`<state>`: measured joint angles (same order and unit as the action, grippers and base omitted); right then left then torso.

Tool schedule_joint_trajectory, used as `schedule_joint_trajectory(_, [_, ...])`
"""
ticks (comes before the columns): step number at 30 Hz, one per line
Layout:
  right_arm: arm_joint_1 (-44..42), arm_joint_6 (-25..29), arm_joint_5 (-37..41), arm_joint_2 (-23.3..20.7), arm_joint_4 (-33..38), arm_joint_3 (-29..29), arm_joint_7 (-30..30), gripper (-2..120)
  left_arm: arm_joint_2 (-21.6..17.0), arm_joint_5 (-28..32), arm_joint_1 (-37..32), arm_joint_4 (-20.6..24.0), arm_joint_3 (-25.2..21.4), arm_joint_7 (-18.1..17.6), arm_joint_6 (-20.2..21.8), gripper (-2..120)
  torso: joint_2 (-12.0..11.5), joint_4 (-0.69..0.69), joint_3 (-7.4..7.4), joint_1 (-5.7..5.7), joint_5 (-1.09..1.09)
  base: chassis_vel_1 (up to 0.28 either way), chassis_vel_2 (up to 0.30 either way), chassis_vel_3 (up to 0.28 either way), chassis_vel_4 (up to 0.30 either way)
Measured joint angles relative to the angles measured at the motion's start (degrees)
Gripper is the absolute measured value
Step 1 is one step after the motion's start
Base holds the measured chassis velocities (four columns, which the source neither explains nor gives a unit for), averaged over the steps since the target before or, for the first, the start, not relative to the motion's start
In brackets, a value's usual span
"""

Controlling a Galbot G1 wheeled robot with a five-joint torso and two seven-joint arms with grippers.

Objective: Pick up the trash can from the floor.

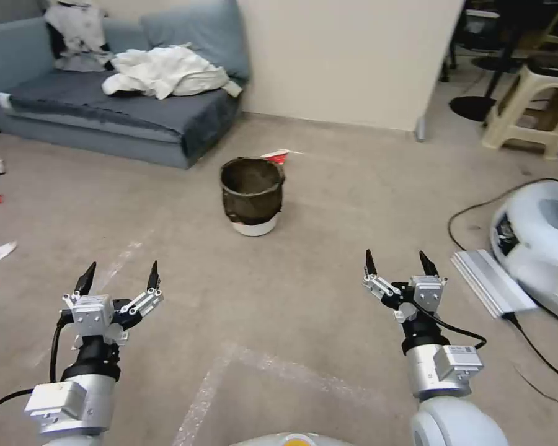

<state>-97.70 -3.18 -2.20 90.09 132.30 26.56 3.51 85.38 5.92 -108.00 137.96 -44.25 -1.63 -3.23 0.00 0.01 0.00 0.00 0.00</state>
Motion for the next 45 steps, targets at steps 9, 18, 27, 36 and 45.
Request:
schedule_joint_trajectory(9, [0.11,-0.90,-0.07,-0.09,-0.02,0.28,-0.56,100,-0.16,-0.42,0.30,-0.24,-0.02,-0.01,-0.50,100,0.00,-0.03,0.00,0.00,0.00,0.004,0.008,0.005,0.004])
schedule_joint_trajectory(18, [0.23,-1.32,-0.17,-0.05,0.08,0.16,-1.05,100,-0.34,-0.30,-0.07,0.51,-0.18,-0.01,-0.06,100,0.00,-0.02,0.00,0.00,0.01,-0.005,0.008,0.009,-0.004])
schedule_joint_trajectory(27, [0.12,-1.33,-0.26,0.00,-0.02,0.09,-0.91,100,-0.38,0.00,-0.97,0.87,-0.50,0.09,0.09,100,0.00,-0.01,0.00,0.00,0.02,-0.130,0.127,0.125,-0.119])
schedule_joint_trajectory(36, [0.03,-1.19,-0.27,0.06,-0.02,0.01,-0.88,100,-0.38,0.31,-1.53,1.29,-0.95,0.16,-0.05,100,0.00,-0.01,0.00,0.00,0.01,-0.146,0.139,0.139,-0.139])
schedule_joint_trajectory(45, [0.01,-1.12,-0.27,0.05,0.12,-0.02,-0.81,100,-0.30,0.44,-1.75,1.64,-0.90,0.23,-0.11,100,0.00,-0.02,0.00,0.01,-0.01,-0.172,0.165,0.167,-0.171])
